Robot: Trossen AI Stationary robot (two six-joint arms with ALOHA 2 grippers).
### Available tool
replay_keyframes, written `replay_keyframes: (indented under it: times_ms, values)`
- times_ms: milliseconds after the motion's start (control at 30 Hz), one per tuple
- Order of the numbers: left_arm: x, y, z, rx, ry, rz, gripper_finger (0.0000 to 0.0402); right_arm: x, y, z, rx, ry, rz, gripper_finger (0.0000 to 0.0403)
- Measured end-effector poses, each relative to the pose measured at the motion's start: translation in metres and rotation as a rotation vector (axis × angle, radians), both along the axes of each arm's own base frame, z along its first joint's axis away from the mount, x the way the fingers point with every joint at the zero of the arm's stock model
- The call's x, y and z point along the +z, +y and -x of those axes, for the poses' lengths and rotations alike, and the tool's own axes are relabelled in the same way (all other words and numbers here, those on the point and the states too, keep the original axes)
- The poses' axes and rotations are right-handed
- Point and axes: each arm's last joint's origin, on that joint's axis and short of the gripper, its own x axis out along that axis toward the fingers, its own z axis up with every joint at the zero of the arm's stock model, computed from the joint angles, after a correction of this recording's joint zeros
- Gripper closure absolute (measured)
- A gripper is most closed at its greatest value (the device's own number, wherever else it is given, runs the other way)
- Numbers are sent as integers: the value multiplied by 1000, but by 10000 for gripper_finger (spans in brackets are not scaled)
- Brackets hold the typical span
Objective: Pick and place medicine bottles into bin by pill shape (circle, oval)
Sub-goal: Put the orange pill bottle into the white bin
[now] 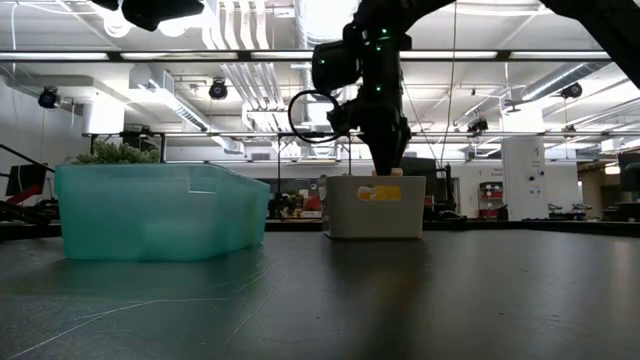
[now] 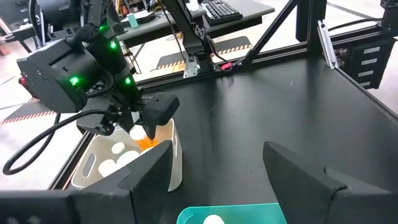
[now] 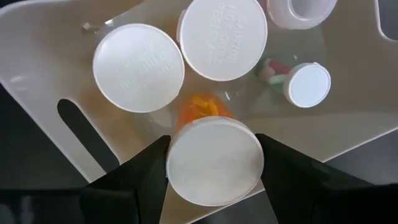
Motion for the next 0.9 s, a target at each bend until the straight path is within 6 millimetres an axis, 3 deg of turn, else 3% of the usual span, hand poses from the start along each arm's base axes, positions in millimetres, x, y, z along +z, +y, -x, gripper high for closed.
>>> replay_keyframes:
  times_ms: [900]
  values:
    - [1,0,0,0,-3,0,166,0,0,-1,-17,-16,4,185]
